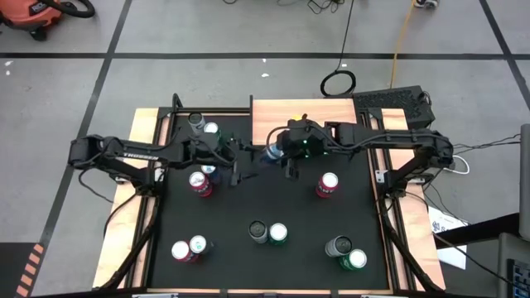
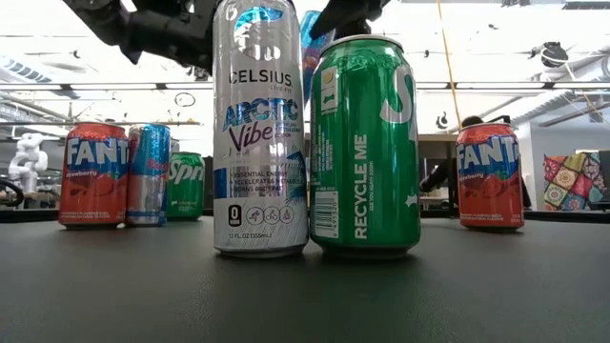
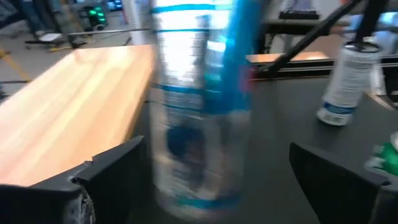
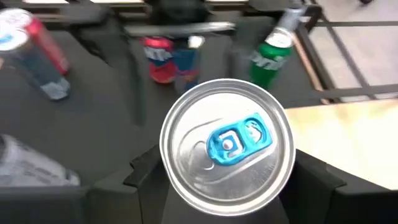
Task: Place canned beverage on shelf
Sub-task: Put the bottom left blue soda can on the shelf
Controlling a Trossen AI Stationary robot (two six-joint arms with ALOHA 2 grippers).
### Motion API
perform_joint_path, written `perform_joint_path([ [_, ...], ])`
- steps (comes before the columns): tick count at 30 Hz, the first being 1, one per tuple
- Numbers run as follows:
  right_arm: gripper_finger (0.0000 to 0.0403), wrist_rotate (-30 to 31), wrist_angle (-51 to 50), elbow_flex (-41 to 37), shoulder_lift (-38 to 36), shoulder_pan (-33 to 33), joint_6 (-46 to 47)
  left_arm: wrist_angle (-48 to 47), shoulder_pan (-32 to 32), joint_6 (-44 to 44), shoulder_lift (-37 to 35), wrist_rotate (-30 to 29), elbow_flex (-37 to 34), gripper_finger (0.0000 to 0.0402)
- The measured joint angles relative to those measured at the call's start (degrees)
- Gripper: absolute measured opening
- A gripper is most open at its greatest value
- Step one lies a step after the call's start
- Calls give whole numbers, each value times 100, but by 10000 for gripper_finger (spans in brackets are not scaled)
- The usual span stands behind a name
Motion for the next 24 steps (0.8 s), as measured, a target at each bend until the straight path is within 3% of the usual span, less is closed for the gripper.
perform_joint_path([
  [6, 230, 38, -19, 0, -1, 109, 75, 57, -2, 187, 62, -380, 18, 391],
  [16, 231, 18, 473, 2, 33, 110, -682, 894, 32, 547, 381, 59, 22, 385],
  [24, 231, 42, 511, 2, 29, 55, -712, 913, 194, 488, 357, -2, 80, 289],
])
